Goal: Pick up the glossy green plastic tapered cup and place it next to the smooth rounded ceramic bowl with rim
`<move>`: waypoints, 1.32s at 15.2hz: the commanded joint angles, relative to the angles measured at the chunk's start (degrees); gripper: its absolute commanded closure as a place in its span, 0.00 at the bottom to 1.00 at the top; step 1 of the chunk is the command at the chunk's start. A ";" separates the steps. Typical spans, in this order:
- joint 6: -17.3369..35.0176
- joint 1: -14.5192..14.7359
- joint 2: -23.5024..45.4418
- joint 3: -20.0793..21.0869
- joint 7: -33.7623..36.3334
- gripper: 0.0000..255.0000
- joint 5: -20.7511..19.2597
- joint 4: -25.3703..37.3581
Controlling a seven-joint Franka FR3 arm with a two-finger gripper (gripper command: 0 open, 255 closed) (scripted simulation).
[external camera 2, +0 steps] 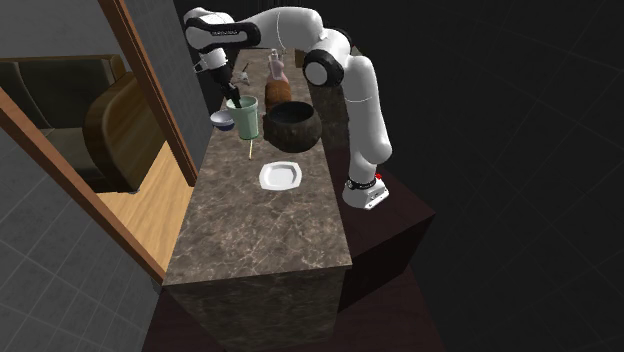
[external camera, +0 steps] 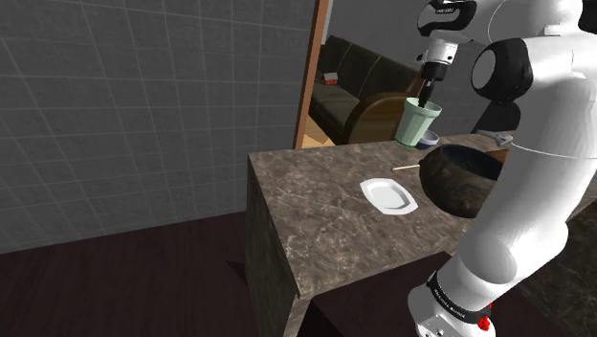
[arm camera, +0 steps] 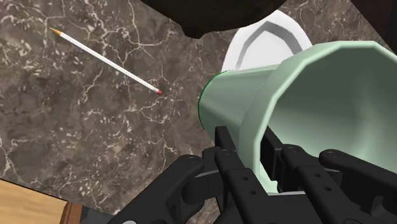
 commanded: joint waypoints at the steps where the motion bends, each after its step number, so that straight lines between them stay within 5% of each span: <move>1: -1.41 -2.89 4.55 -0.29 -2.60 1.00 1.84 5.14; 6: -8.99 -14.03 19.89 1.02 -6.68 1.00 8.04 27.08; 7: -11.67 -17.33 24.05 1.83 -6.75 1.00 9.59 34.19; 8: -19.67 -25.69 34.37 4.99 -4.61 1.00 12.92 54.26; 9: -15.79 -22.79 30.81 4.03 -5.90 1.00 11.52 46.06; 11: -12.21 -20.47 28.43 3.18 -6.79 1.00 10.65 39.53; 20: -2.30 -15.80 24.83 1.99 -8.38 1.00 9.24 24.95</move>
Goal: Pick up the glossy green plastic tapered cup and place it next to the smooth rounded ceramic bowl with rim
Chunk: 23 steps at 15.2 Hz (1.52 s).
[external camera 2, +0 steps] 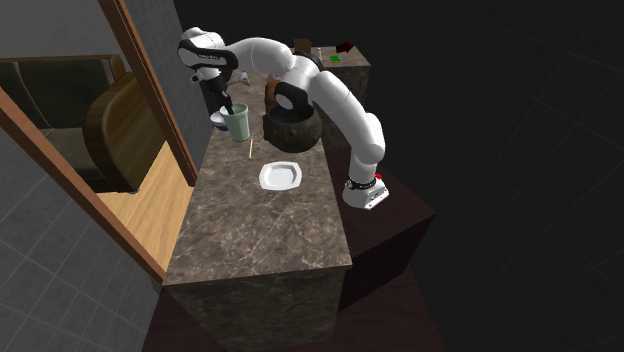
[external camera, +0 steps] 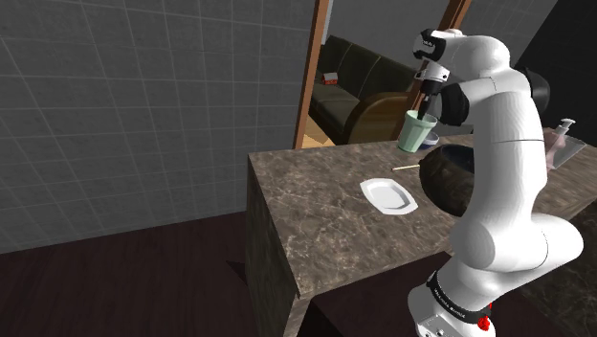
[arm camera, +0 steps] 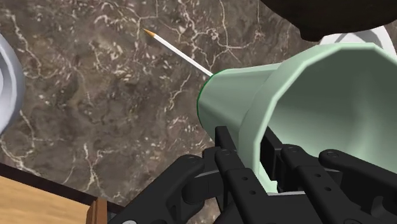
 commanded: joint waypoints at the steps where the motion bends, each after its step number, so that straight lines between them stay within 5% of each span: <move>1: 1.98 0.89 -0.68 -0.17 -0.23 1.00 -0.22 -2.77; 13: 11.22 3.22 -0.61 -0.11 -1.30 1.00 -0.04 -12.61; 21: 11.63 3.28 -0.54 -0.08 -1.35 1.00 -0.01 -12.98; 22: 11.64 3.28 -0.54 -0.08 -1.35 0.00 -0.01 -12.99; 23: 11.64 3.27 -0.53 -0.08 -1.35 0.00 0.00 -12.98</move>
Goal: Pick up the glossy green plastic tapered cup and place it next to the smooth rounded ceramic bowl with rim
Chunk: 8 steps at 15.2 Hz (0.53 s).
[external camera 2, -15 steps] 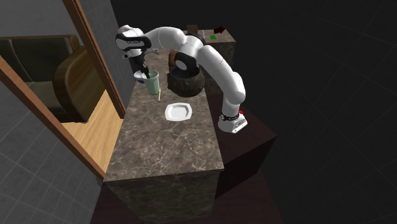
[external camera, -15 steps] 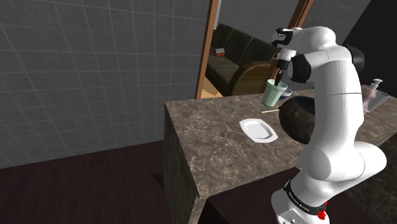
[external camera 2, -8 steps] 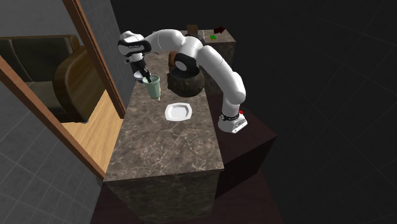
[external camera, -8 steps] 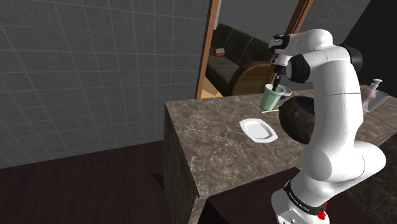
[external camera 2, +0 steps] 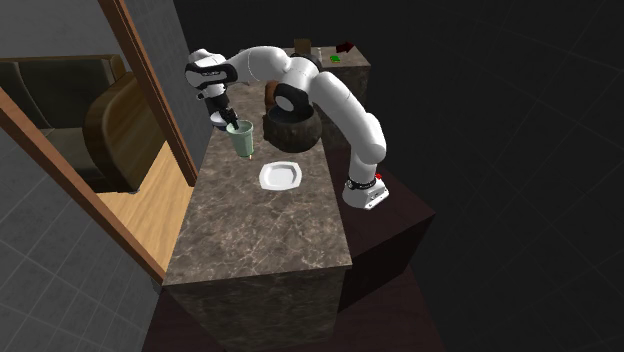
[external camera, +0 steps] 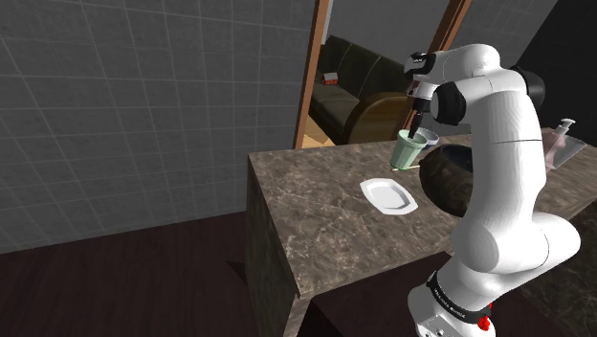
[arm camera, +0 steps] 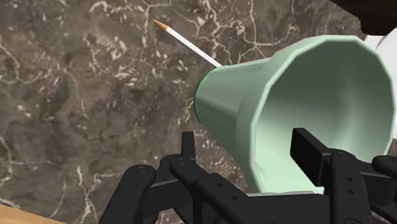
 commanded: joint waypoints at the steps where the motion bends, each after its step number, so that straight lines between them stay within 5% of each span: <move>1: 0.00 0.00 0.00 0.00 0.00 0.00 0.00 0.00; 4: -0.01 0.01 -0.01 0.00 0.01 0.00 0.00 0.00; 8: -10.34 -4.89 4.58 1.03 1.49 0.00 1.19 15.90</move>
